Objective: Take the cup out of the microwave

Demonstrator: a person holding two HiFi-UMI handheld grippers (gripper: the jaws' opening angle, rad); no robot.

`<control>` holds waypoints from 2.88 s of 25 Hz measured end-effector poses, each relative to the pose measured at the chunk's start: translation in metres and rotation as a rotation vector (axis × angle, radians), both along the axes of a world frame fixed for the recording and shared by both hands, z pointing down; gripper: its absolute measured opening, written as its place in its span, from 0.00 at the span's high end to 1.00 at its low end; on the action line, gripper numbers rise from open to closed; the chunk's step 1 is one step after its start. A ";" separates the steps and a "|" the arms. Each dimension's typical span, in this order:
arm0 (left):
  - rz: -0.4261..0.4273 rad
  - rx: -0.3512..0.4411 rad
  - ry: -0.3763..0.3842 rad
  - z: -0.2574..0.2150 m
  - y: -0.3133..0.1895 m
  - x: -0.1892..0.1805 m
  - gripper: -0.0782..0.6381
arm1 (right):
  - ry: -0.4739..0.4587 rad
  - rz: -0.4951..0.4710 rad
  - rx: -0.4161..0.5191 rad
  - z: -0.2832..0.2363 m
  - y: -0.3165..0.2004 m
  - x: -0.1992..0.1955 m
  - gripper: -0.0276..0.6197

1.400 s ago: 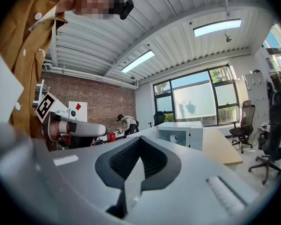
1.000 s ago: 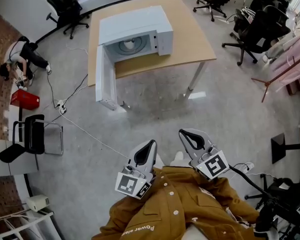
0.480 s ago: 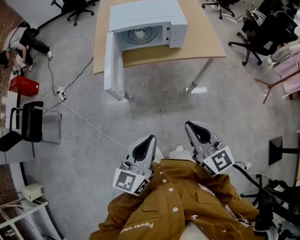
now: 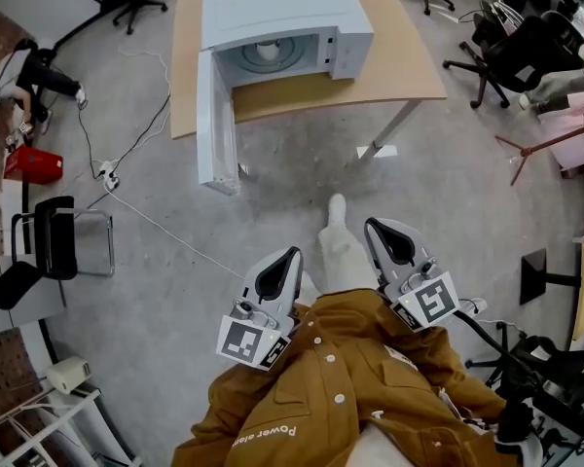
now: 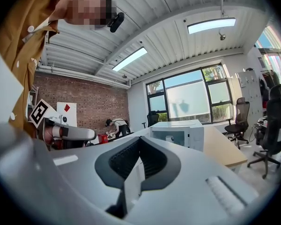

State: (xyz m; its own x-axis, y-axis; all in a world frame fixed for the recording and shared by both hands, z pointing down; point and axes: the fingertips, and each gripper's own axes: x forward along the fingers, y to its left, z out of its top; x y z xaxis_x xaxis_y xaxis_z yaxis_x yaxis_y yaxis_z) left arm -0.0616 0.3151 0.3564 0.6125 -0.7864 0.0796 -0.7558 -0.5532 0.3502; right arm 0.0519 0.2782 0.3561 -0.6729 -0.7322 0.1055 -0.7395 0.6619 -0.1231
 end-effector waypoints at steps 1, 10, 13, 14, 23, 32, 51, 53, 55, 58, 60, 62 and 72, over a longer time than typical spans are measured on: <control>-0.004 -0.002 -0.002 0.002 -0.011 0.000 0.90 | -0.001 0.000 0.001 0.001 -0.012 0.001 0.95; -0.033 -0.013 -0.026 0.002 -0.158 0.032 0.90 | -0.007 -0.045 0.019 -0.004 -0.161 0.028 0.95; -0.045 -0.018 -0.030 -0.003 -0.208 0.049 0.90 | -0.016 -0.076 0.010 -0.008 -0.208 0.038 0.95; -0.052 -0.024 -0.029 -0.003 -0.222 0.054 0.90 | -0.018 -0.089 0.007 -0.010 -0.221 0.041 0.95; -0.112 -0.033 -0.052 -0.006 -0.305 0.071 0.90 | -0.029 -0.181 0.007 -0.017 -0.301 0.048 0.95; -0.171 -0.003 -0.050 -0.007 -0.354 0.040 0.90 | -0.034 -0.181 0.004 -0.016 -0.335 0.022 0.95; -0.377 -0.035 -0.271 0.178 -0.515 -0.046 0.44 | 0.062 -0.155 -0.046 0.021 -0.325 -0.015 0.95; -0.383 -0.036 -0.291 0.190 -0.532 -0.050 0.42 | 0.060 -0.126 -0.043 0.022 -0.329 -0.019 0.95; -0.386 -0.037 -0.309 0.201 -0.548 -0.052 0.39 | 0.073 -0.117 -0.034 0.026 -0.330 -0.020 0.95; -0.381 -0.042 -0.315 0.211 -0.565 -0.054 0.38 | 0.070 -0.108 -0.035 0.036 -0.332 -0.023 0.95; -0.388 -0.042 -0.316 0.215 -0.572 -0.059 0.38 | 0.066 -0.101 -0.036 0.043 -0.335 -0.026 0.95; -0.407 -0.038 -0.314 0.216 -0.583 -0.065 0.38 | 0.078 -0.101 -0.040 0.054 -0.343 -0.029 0.95; -0.408 -0.025 -0.337 0.231 -0.616 -0.066 0.38 | 0.088 -0.145 -0.023 0.091 -0.376 -0.069 0.95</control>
State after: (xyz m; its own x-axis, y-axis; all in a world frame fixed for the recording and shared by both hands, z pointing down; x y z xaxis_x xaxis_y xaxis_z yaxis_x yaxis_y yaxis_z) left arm -0.1275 -0.3012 0.5878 0.1940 -0.9510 0.2408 -0.9809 -0.1850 0.0596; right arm -0.0172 -0.0977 0.4473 -0.7587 -0.6247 0.1845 -0.6450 0.7601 -0.0789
